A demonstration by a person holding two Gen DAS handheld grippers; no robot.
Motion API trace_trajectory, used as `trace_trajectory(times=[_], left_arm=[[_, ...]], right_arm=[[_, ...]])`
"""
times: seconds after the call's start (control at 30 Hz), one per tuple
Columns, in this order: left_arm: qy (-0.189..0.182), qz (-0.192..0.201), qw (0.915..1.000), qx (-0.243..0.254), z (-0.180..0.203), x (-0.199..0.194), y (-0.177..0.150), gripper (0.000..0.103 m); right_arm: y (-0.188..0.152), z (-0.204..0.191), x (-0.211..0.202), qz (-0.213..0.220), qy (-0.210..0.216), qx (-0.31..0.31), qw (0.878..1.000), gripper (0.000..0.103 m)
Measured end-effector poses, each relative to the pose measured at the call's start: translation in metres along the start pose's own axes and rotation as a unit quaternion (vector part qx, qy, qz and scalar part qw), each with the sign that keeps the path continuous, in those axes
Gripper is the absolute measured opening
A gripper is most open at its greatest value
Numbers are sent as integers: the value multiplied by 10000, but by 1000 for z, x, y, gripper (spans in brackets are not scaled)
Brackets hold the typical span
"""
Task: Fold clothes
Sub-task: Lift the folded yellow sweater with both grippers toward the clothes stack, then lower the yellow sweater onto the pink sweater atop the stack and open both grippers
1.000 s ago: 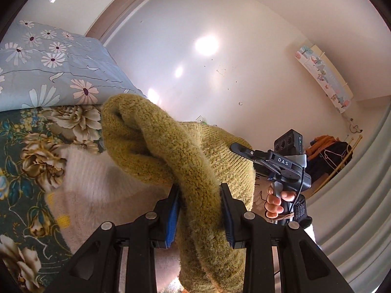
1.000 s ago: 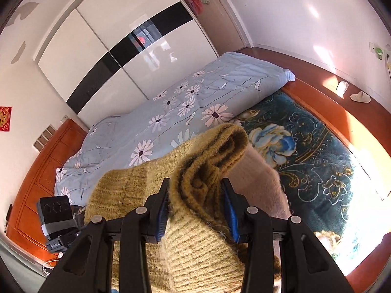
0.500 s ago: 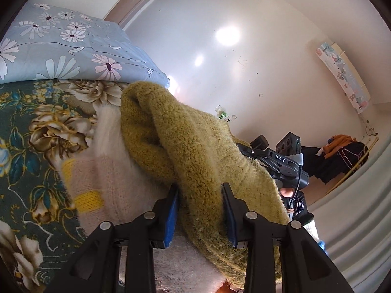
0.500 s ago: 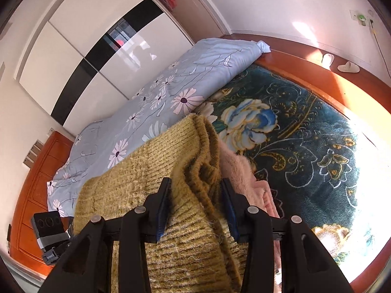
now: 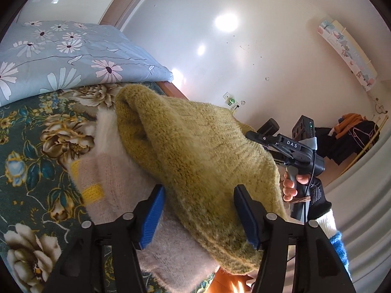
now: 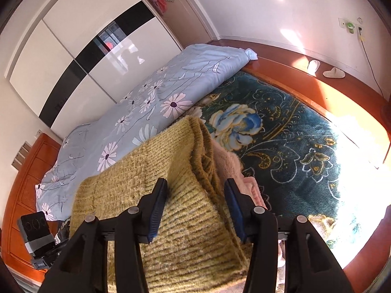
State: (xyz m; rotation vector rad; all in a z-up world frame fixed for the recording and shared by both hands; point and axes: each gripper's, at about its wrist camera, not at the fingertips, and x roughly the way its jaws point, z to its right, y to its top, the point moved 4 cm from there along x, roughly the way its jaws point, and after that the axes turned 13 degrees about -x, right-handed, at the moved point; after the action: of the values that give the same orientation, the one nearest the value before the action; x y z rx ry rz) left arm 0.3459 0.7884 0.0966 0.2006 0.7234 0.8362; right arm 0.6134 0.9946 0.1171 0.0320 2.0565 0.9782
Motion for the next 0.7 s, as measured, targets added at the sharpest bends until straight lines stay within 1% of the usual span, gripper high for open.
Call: trace_trajectory(times=[0.13,0.23,0.33,0.37,0.43,0.5,0.57,0.7], left_arm=[[-8,-10,10000,-9,1,-10,-4,62],[71,31,9999,66,2,-21,-6,62],[183,308,9991,217,4,-40,-3,62],[221,429,9983,312,8,-48,0,62],[219,540,9972,475,19,-55,6,62],[146,515,9969,572,34,-53,8,63],[103,427,9967,682,47,-42,9,63],[177,199,9958,882,64,-13,3,63]], right_arm=[[-5,1,-8,43,-52,95,9999,54],[-7,1,-17,55,-190,72,9998,54],[-4,0,-35,214,-364,44,9991,54],[-3,-1,-43,299,-417,20,9987,54],[2,-6,-56,472,-458,-41,9978,54],[5,-16,-64,625,-424,-125,9971,54],[7,-33,-66,690,-320,-317,9966,54],[5,-69,-55,566,-231,-881,9942,54]])
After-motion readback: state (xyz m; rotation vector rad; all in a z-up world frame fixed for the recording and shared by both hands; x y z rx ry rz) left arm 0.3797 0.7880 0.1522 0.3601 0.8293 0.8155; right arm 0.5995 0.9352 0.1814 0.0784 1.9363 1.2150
